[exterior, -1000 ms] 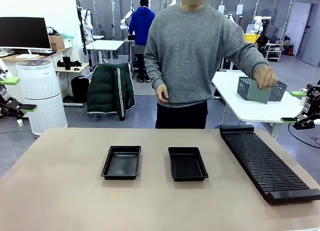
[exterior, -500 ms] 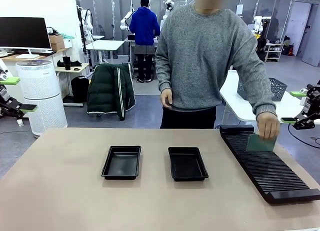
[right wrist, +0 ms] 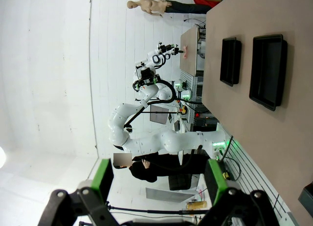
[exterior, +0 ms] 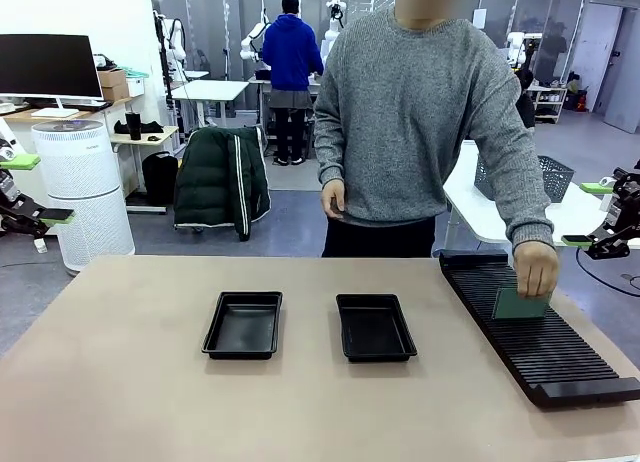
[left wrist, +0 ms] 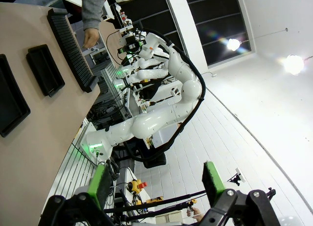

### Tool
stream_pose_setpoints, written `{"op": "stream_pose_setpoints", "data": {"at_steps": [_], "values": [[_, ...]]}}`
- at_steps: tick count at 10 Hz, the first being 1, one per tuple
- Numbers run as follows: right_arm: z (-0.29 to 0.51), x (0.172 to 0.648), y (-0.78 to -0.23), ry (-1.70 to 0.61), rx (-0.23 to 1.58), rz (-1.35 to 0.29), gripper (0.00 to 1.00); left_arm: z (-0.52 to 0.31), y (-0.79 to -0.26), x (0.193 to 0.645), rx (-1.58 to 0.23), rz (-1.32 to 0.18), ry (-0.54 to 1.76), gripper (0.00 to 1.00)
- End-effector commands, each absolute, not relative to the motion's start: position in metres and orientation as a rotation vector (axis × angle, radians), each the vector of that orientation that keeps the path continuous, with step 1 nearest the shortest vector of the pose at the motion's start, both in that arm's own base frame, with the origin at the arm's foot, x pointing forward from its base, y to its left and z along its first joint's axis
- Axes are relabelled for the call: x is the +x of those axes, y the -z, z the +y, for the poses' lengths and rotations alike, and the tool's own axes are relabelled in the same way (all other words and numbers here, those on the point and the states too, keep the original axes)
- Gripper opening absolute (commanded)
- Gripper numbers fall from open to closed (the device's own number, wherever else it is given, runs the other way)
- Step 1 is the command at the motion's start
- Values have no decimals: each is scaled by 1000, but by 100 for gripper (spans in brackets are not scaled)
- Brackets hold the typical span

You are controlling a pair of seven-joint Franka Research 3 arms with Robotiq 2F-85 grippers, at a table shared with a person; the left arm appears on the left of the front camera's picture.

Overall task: Inspect and transfer BCBs to ESD trays.
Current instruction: Pick up the Blank PCB from the PCB Rack and place it in the left ESD tray.

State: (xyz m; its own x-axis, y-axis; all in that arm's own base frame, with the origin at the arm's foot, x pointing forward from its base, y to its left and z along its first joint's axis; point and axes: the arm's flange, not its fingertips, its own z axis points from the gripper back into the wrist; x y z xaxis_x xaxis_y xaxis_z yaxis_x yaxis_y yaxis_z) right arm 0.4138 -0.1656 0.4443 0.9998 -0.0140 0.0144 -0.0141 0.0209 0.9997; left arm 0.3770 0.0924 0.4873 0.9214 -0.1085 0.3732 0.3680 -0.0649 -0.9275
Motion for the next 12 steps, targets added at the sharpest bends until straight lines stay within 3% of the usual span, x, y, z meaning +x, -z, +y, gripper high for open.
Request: {"op": "stream_pose_setpoints", "data": {"at_steps": [1,12], "values": [[-165,414,-444,0,1549,-23,100,93,-489,377,-1590,-208,396,100],[-165,414,-444,0,1549,-23,100,93,-489,377,-1590,-208,396,100]]}}
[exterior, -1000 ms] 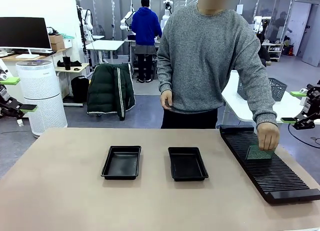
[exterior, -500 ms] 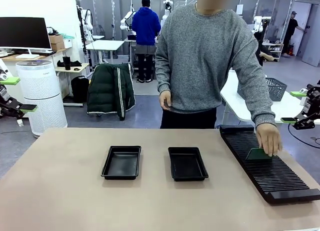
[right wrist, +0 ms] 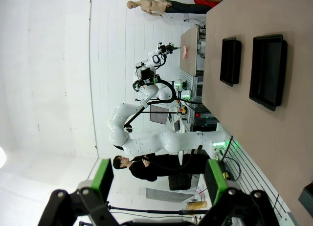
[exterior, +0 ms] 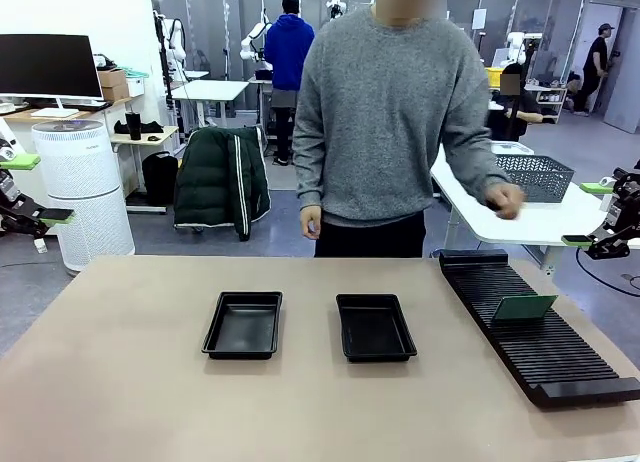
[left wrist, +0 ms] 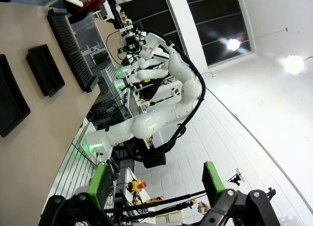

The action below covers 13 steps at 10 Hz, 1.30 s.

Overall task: Inspect and transfer BCBs to ESD trays.
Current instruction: Pick up the Blank PCB from the PCB Rack and place it in the left ESD tray.

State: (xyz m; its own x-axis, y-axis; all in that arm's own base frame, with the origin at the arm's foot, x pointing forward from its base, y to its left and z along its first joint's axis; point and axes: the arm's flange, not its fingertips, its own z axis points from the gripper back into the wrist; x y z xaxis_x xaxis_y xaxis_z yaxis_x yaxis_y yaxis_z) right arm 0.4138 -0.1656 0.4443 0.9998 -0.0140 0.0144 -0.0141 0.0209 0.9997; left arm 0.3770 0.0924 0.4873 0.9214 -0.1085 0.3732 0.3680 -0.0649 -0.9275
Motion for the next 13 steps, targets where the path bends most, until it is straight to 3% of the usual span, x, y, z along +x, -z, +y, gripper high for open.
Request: {"op": "stream_pose_setpoints", "data": {"at_steps": [1,3,6,13], "values": [[-165,414,-444,0,1549,-23,100,93,-489,377,-1590,-208,396,100],[-166,414,-444,0,1550,-22,100,93,-489,377,-1590,-208,396,100],[-160,426,-488,-61,1325,-122,100,93,-489,377,-1590,-208,396,100],[-140,440,-564,-511,752,-270,100,93,-489,377,-1590,-208,396,100]]}}
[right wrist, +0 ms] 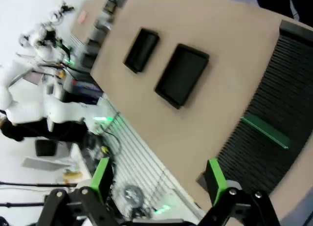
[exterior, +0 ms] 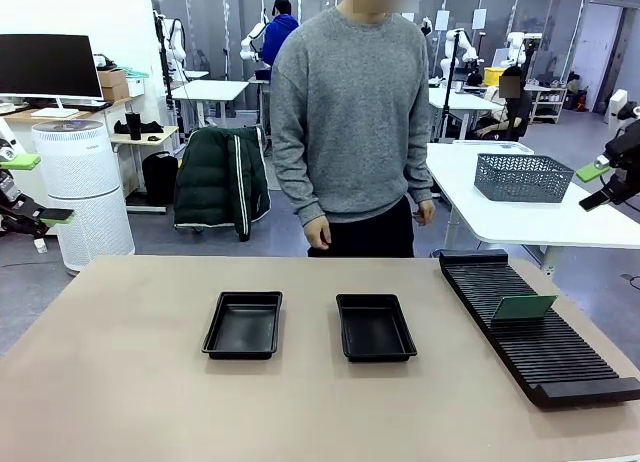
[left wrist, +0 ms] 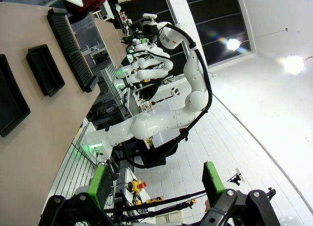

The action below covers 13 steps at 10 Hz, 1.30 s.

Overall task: Inspect and transfer BCBs to ESD trays.
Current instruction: Pick up the Blank PCB from the PCB Rack and place it in the left ESD tray.

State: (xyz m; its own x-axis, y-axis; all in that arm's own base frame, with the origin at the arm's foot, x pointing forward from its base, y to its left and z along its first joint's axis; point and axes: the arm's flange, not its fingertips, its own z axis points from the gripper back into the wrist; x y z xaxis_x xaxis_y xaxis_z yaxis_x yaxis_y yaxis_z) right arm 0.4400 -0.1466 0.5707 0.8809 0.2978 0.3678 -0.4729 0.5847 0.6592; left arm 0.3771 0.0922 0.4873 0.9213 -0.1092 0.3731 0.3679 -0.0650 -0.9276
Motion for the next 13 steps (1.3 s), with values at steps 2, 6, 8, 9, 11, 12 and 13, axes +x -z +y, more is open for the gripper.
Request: {"op": "stream_pose_setpoints", "data": {"at_steps": [2,6,8,9,11,12,13], "values": [[-125,440,-572,-734,591,-305,100,93,-489,377,-1590,-208,396,100],[-100,437,-580,-1097,245,-330,100,93,-489,377,-1590,-208,396,100],[-88,433,-582,-1213,94,-259,100,93,-489,377,-1590,-208,396,100],[-86,431,-581,-1259,46,-238,100,93,-489,377,-1590,-208,396,100],[-85,432,-581,-1347,-39,-206,100,93,-489,377,-1590,-208,396,100],[-86,433,-585,-1401,-66,-221,100,93,-489,377,-1590,-208,396,100],[-85,433,-586,-1442,-89,-204,100,93,-489,377,-1590,-208,396,100]]}}
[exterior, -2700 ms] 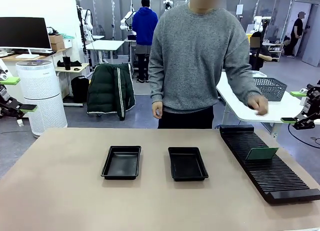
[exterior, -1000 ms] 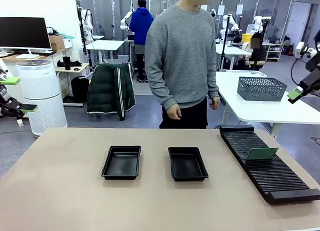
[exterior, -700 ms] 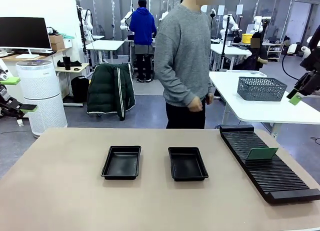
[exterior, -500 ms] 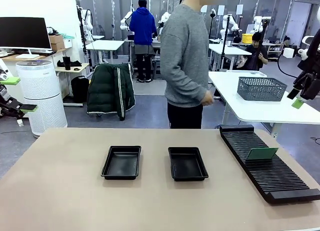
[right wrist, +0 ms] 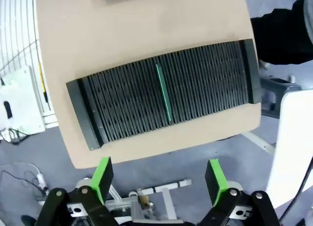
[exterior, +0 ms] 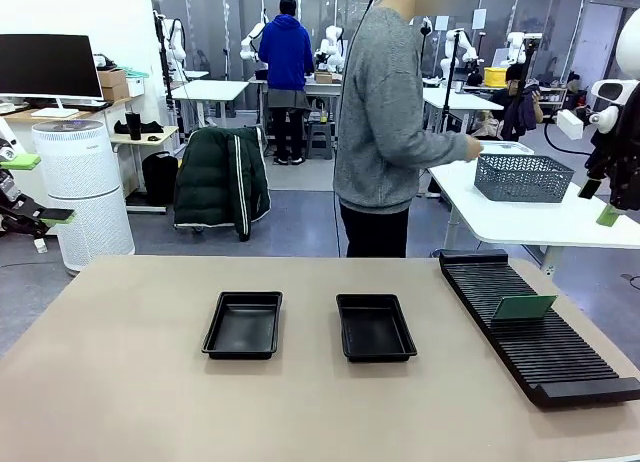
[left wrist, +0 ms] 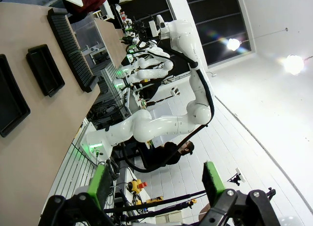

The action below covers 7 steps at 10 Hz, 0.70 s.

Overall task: Inspect and transfer BCBs to ESD trays.
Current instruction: Pick up the Blank PCB from the PCB Rack and place it in the left ESD tray.

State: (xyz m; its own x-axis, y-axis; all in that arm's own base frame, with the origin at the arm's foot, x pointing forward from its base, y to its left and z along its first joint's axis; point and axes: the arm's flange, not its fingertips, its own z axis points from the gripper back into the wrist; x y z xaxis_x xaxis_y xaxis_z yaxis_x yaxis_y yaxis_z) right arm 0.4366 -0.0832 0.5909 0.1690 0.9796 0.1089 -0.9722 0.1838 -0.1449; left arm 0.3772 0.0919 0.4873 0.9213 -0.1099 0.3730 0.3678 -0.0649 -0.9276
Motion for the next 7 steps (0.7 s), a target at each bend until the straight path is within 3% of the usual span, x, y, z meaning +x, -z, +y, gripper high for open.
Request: {"op": "stream_pose_setpoints", "data": {"at_steps": [1,5,7], "values": [[-81,435,-584,-1485,-97,-182,100,93,-489,377,-1590,-208,396,100],[-88,435,-594,-1617,38,-199,100,93,-489,377,-1590,-208,396,100],[-80,438,-586,-1562,-61,-169,100,93,-489,377,-1590,-208,396,100]]}}
